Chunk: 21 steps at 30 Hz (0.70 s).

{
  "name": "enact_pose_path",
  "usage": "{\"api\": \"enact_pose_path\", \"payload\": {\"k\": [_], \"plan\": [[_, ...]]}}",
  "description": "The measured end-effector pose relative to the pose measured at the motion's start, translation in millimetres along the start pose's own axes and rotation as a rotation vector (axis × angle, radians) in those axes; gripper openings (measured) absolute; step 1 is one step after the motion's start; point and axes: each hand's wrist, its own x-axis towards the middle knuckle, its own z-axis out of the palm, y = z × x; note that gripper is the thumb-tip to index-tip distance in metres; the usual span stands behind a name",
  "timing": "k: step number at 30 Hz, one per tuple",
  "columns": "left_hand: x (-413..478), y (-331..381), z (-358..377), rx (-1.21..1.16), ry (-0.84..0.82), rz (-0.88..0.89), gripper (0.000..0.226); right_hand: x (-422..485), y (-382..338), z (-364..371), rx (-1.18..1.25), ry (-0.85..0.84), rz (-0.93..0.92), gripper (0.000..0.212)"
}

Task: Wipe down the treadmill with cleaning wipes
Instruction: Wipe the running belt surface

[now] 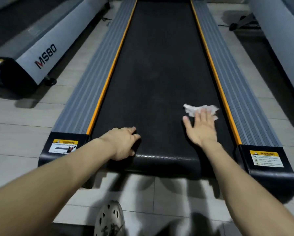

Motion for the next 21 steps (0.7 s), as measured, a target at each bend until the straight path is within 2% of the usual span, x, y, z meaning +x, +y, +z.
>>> {"api": "enact_pose_path", "payload": {"k": [2,3,4,5,6,7,9,10,11,12,13,15,16,17,18,19,21], "plan": [[-24.1,-16.4,-12.3,0.081,0.097,0.008,0.052,-36.5,-60.5,16.8,-0.002,-0.009,-0.410,0.088],[-34.6,-22.6,-15.5,0.126,0.127,-0.009,0.037,-60.4,-85.3,24.2,0.006,-0.068,-0.629,0.082],[-43.2,-28.4,-15.1,0.164,0.161,-0.057,0.021,-80.3,-102.6,28.2,-0.007,-0.141,-0.774,0.078],[-50.3,-34.6,-12.9,0.162,0.191,-0.107,0.006,-88.4,-111.4,25.4,-0.029,-0.163,-0.832,0.076],[-53.6,-41.5,-7.7,0.134,0.222,-0.164,0.014,-79.9,-111.0,22.6,-0.035,-0.107,-0.804,0.075],[-56.4,-47.8,-2.4,0.096,0.229,-0.215,0.027,-60.6,-102.6,24.4,-0.044,-0.022,-0.683,0.076],[-59.2,-63.2,8.7,0.014,0.276,-0.313,0.041,-12.8,-74.4,18.4,-0.077,0.035,-0.289,0.092],[-60.2,-72.0,13.4,-0.027,0.299,-0.342,0.038,8.6,-62.2,13.0,-0.065,-0.005,-0.127,0.102],[-59.4,-82.2,19.8,-0.075,0.324,-0.357,0.031,21.5,-60.3,10.9,-0.037,-0.033,-0.042,0.109],[-59.1,-91.2,26.3,-0.128,0.315,-0.361,0.027,21.7,-73.2,12.5,-0.040,-0.043,-0.051,0.110],[-59.0,-99.3,32.4,-0.150,0.284,-0.356,0.036,11.1,-95.2,19.5,-0.061,-0.044,-0.173,0.104],[-60.5,-111.3,43.2,-0.140,0.177,-0.364,0.078,-38.3,-147.4,35.5,-0.052,-0.098,-0.655,0.087],[-60.5,-115.3,47.0,-0.135,0.123,-0.390,0.100,-65.2,-164.4,41.0,-0.027,-0.177,-0.886,0.080],[-60.6,-118.0,49.9,-0.130,0.079,-0.420,0.117,-80.8,-175.4,42.4,-0.043,-0.235,-1.031,0.076],[-59.9,-121.1,51.4,-0.125,0.055,-0.440,0.130,-75.1,-181.2,39.0,-0.063,-0.235,-1.093,0.074],[-59.6,-123.7,51.5,-0.124,0.039,-0.455,0.139,-53.9,-183.1,35.9,-0.083,-0.188,-1.054,0.075],[-59.3,-127.5,51.8,-0.126,0.028,-0.473,0.149,3.4,-175.4,28.4,-0.119,-0.085,-0.697,0.083]]}}
